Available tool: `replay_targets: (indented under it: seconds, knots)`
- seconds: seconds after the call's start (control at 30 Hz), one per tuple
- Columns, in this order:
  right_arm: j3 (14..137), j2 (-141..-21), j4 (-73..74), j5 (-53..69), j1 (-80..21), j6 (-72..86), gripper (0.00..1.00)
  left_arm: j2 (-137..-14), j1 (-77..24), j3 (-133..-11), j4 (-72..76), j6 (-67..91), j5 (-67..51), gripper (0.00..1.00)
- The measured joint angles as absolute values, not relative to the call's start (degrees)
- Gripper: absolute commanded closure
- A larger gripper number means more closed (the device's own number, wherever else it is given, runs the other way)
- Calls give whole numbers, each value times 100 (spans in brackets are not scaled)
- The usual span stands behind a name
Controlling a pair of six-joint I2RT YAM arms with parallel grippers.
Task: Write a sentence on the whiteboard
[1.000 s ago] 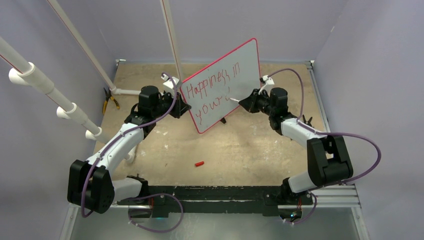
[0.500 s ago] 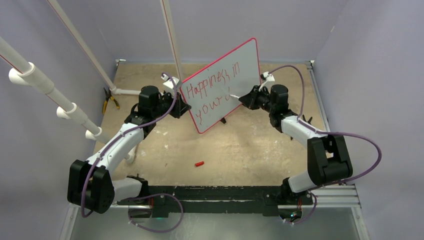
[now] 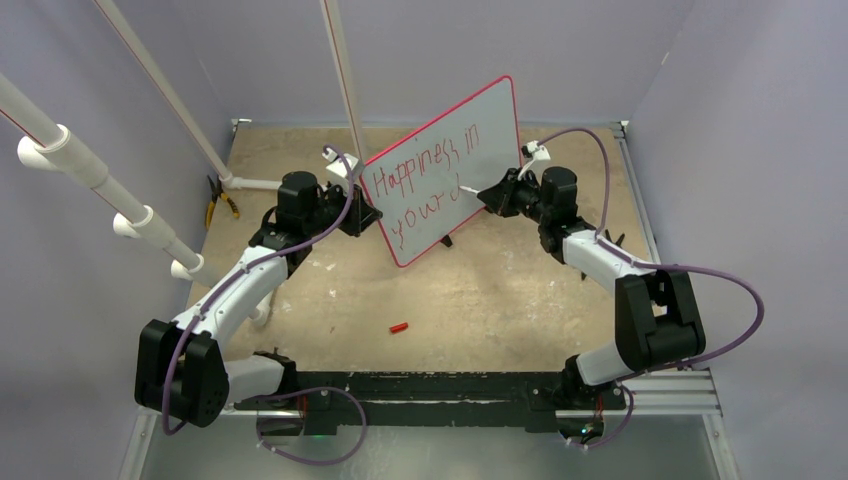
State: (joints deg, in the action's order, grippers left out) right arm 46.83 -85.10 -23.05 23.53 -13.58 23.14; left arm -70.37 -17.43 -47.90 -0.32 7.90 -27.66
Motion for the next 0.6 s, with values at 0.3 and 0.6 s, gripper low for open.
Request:
replay_targets:
  seconds: [0.3, 0.6]
  knots:
    - [4696, -8508, -2263, 2327, -1358, 2359, 100, -7037, -1743, -4790, -32, 790, -2766, 100]
    - [4705, -8508, -2224, 2196, -1358, 2445, 100, -7037, -1743, -4790, -32, 790, -2766, 100]
